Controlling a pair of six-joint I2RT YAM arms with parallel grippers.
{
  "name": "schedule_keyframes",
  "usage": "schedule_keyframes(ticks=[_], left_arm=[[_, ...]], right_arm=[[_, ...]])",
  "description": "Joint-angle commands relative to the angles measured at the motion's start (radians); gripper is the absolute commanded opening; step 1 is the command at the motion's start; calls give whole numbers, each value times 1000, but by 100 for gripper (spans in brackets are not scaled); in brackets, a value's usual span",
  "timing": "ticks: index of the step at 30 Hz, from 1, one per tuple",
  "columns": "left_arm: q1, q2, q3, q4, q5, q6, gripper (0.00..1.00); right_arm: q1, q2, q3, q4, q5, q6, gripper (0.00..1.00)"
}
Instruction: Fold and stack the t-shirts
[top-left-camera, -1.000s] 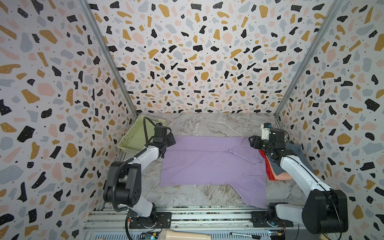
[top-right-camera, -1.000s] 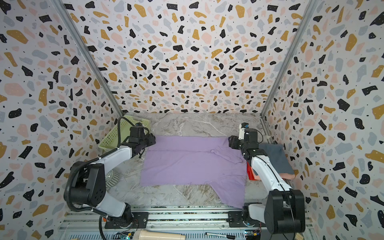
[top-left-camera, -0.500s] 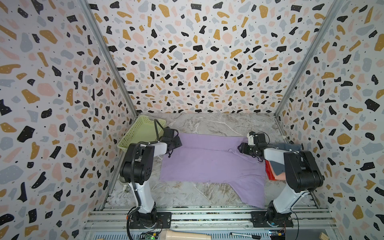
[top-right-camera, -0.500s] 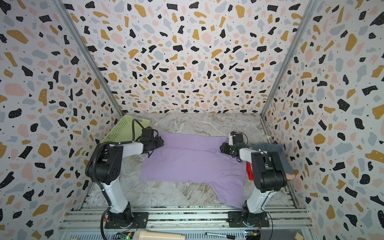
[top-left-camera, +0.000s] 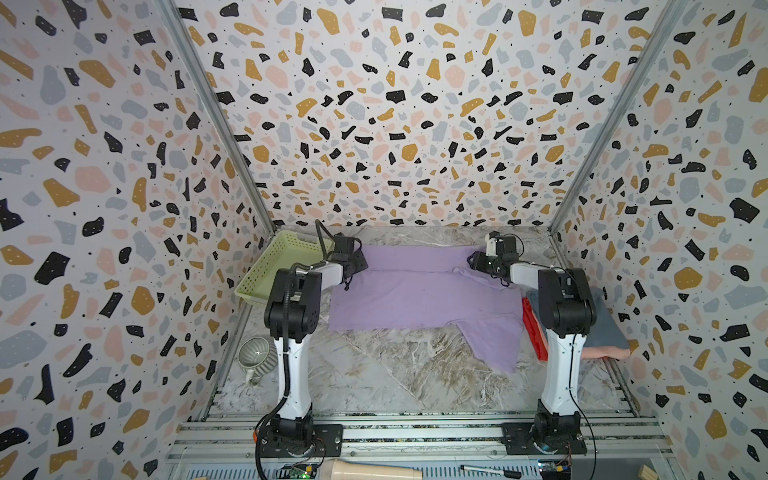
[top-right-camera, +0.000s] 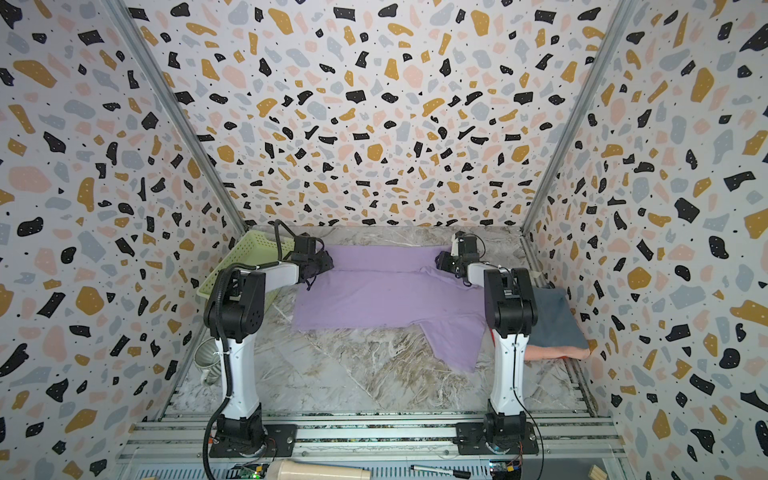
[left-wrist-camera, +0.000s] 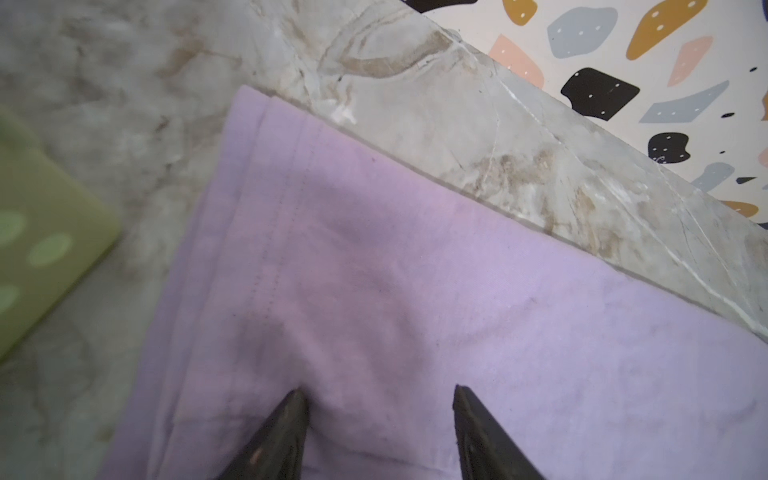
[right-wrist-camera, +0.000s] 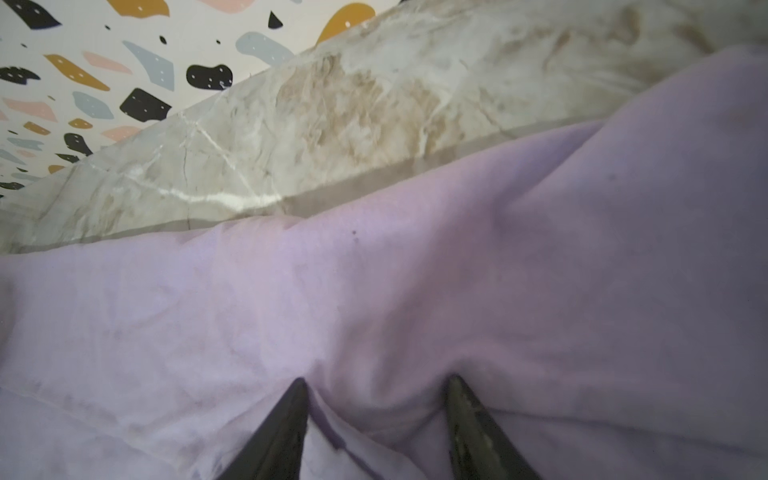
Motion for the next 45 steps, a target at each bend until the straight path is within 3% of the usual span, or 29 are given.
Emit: schedule_keyframes(ticks=[1, 5, 8, 10, 14, 19, 25, 29, 40, 45], left_arm=[[12, 60, 34, -117, -13, -23, 59], [25, 60, 90, -106, 49, 29, 58], [27, 8, 109, -103, 133, 118, 56], [27, -65, 86, -114, 118, 148, 56], [26, -268, -89, -94, 94, 144, 59], [22, -500, -333, -148, 17, 113, 60], [21, -775, -656, -170, -44, 34, 59], [21, -893, -791, -191, -77, 10, 57], [14, -902, -922, -172, -93, -26, 54], [14, -828, -913, -99, -30, -44, 51]], right_arm=[[-18, 80, 126, -91, -47, -31, 54], [-25, 57, 153, -79, -100, -73, 55], [-20, -55, 80, -48, -106, -122, 57], [-9, -160, 0, -25, -69, -145, 59], [14, -422, -205, -9, 18, -141, 65], [30, -732, -465, -58, 91, -19, 69], [44, -1077, -749, -260, 185, 46, 72], [40, -1276, -879, -419, 233, 67, 75], [-18, -1398, -1038, -537, 220, 144, 78], [-73, -1398, -1052, -532, 242, 177, 80]])
